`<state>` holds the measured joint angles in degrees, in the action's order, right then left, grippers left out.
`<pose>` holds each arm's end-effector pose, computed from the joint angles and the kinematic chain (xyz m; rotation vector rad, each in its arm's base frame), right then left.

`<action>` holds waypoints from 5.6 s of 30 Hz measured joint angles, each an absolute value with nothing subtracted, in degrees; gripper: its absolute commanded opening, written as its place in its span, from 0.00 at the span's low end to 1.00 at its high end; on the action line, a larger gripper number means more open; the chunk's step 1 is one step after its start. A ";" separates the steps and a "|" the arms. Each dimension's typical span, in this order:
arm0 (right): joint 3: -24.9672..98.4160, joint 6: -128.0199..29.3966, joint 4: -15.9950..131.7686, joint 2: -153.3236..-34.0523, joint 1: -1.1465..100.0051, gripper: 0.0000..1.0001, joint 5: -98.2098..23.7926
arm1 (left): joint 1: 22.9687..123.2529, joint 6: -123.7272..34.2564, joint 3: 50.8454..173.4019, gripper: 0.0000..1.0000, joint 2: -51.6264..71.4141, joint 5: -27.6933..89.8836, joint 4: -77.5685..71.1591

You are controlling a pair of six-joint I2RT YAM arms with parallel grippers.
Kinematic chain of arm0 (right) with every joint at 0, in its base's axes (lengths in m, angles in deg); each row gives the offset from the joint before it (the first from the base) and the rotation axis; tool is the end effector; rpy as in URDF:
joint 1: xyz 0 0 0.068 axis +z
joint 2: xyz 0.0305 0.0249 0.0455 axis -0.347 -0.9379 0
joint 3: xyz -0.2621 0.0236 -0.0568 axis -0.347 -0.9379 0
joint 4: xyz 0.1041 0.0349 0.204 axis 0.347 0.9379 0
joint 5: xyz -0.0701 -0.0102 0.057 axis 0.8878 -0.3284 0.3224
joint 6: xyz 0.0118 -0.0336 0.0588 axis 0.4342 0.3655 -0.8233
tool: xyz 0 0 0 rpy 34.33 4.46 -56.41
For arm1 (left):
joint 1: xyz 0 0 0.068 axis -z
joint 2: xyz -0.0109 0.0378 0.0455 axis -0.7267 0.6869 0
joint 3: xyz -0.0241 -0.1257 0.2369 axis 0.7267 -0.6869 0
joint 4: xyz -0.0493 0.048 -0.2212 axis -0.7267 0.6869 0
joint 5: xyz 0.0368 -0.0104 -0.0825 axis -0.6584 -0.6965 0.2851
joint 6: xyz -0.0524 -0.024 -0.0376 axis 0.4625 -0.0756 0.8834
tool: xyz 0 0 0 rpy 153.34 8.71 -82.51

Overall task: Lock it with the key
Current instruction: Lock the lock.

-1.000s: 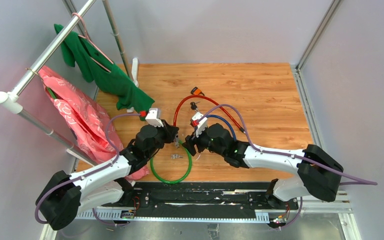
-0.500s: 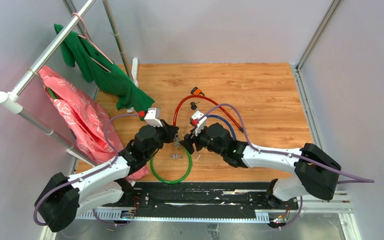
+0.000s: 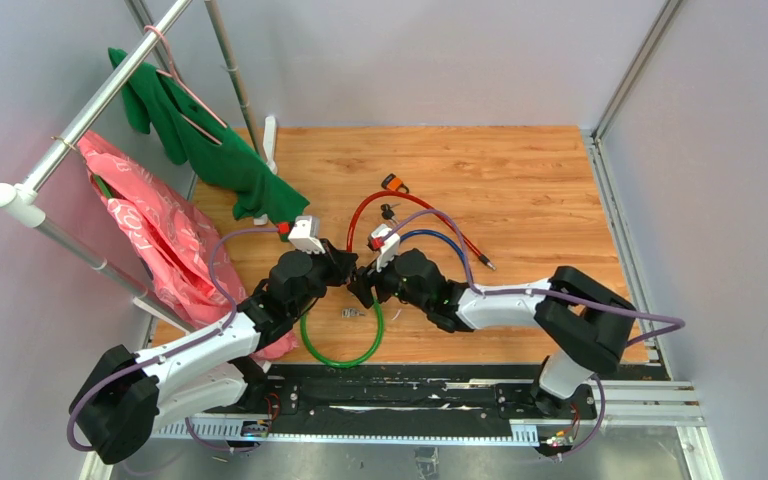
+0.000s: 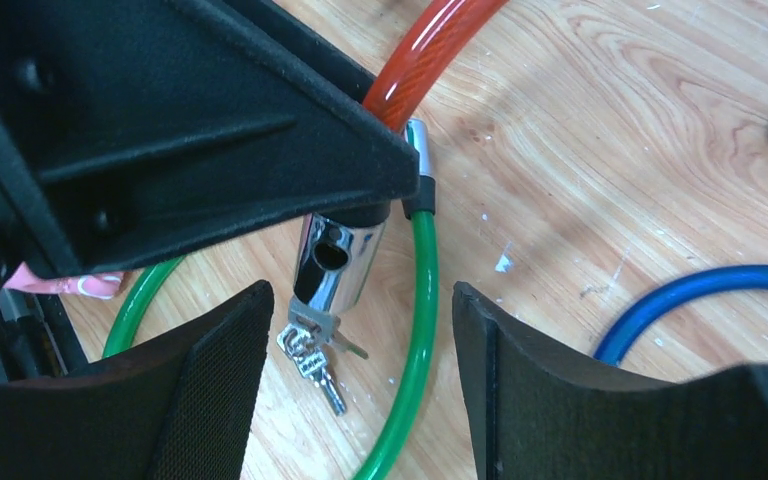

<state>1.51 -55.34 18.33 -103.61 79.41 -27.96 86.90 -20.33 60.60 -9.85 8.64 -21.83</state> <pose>0.1722 0.2850 0.2213 -0.7109 1.7188 0.8697 0.1659 -0.1228 0.2238 -0.1102 1.8684 -0.7118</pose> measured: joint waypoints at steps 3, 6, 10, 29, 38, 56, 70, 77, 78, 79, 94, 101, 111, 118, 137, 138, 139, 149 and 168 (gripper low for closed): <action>2.48 -55.95 16.43 -105.99 79.48 0.64 -27.87 | 86.90 -20.31 60.60 0.00 -9.83 8.62 -21.85; 2.54 -56.30 13.46 -107.85 79.46 0.62 -27.44 | 86.90 -20.35 60.60 0.00 -9.83 8.53 -21.85; 2.54 -56.43 10.53 -109.25 79.44 0.35 -27.76 | 86.90 -20.17 60.58 0.00 -9.79 8.92 -21.90; -7.49 -54.44 8.36 -97.47 69.75 0.00 -51.68 | 78.05 -29.03 60.62 0.65 -11.08 33.82 -25.94; -8.34 -53.57 8.41 -96.29 62.89 0.00 -71.00 | 76.02 -27.91 61.71 0.42 -7.32 54.08 -30.92; -8.12 -51.80 9.79 -96.53 61.03 0.48 -76.40 | 80.24 -25.51 62.15 0.00 -4.56 53.97 -36.21; 5.16 -36.37 42.51 -78.95 52.49 0.74 -51.35 | 80.57 -31.93 62.11 0.00 -3.32 48.09 -31.01; 16.88 -33.57 50.16 -96.81 43.26 0.72 -40.14 | 80.61 -32.87 62.11 0.00 -3.32 48.07 -30.95; 18.67 -33.15 51.73 -100.09 42.59 0.71 -39.44 | 80.61 -33.00 62.11 0.00 -3.30 48.07 -30.95; 20.03 -32.72 52.69 -102.73 42.24 0.71 -39.06 | 80.63 -33.07 62.13 0.00 -3.30 48.09 -30.95; 28.09 -34.09 60.25 -118.23 39.39 0.36 -31.65 | 81.64 -33.42 62.13 0.00 -2.66 48.09 -30.95; 29.45 -36.08 61.74 -118.95 38.06 0.00 -32.46 | 81.68 -33.40 62.13 0.00 -2.66 47.98 -30.92; 19.18 -45.61 51.05 -95.81 36.62 0.00 -43.06 | 81.55 -27.63 67.37 0.00 -3.80 40.64 -30.60; 8.36 -61.50 22.57 -76.09 42.21 0.00 -49.88 | 78.14 -14.75 73.82 0.00 -3.89 39.04 -33.22; -0.10 -59.16 -14.89 -75.74 61.56 0.00 -51.37 | 77.70 -2.67 82.76 0.00 -3.14 45.53 -37.04; -0.08 -58.97 -15.37 -76.05 61.56 0.00 -51.41 | 77.70 -2.56 82.76 0.00 -3.14 45.66 -37.09; -0.08 -58.79 -16.01 -76.42 61.56 0.00 -51.44 | 77.70 -2.47 82.76 0.00 -3.14 45.75 -37.09; -0.12 -57.41 -19.48 -78.91 61.58 0.00 -51.30 | 77.57 -0.79 82.76 0.00 -2.86 45.86 -37.96; -8.39 -56.87 -27.28 -79.98 61.75 0.00 -48.81 | 75.39 3.89 81.89 0.00 -1.94 46.21 -35.65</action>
<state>-8.39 -56.87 -27.28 -79.98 61.75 -48.81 75.39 3.89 81.89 -1.94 46.21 -35.65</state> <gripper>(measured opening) 0.119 0.079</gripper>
